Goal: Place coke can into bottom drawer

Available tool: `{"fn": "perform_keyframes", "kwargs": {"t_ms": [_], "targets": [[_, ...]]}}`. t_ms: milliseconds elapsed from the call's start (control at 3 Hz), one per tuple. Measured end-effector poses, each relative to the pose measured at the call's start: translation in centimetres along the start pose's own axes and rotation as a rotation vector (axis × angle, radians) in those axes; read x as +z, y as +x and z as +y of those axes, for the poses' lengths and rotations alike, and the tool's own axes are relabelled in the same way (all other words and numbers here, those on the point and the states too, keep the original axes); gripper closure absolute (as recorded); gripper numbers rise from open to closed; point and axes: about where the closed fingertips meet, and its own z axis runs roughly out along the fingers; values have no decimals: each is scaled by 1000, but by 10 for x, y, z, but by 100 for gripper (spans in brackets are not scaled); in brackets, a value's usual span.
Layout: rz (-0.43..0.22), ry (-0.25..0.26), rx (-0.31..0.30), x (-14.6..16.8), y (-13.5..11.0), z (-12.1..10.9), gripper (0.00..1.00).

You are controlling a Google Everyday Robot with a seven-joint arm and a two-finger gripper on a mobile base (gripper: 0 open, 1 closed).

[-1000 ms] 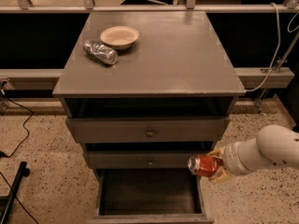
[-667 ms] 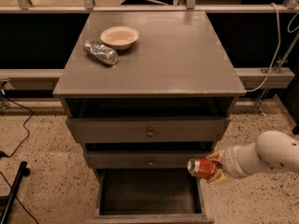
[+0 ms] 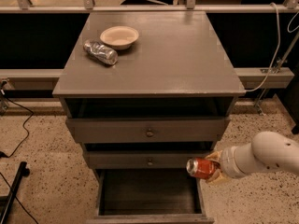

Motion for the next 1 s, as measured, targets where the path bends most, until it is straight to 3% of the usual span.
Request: {"fn": "perform_keyframes", "kwargs": {"t_ms": [333,667,1000], "targets": [[97,-7,15,39,38,-6,100],[219,-15,33,104,135,-7,100],[200,-67,1,151,166,8,100]]}}
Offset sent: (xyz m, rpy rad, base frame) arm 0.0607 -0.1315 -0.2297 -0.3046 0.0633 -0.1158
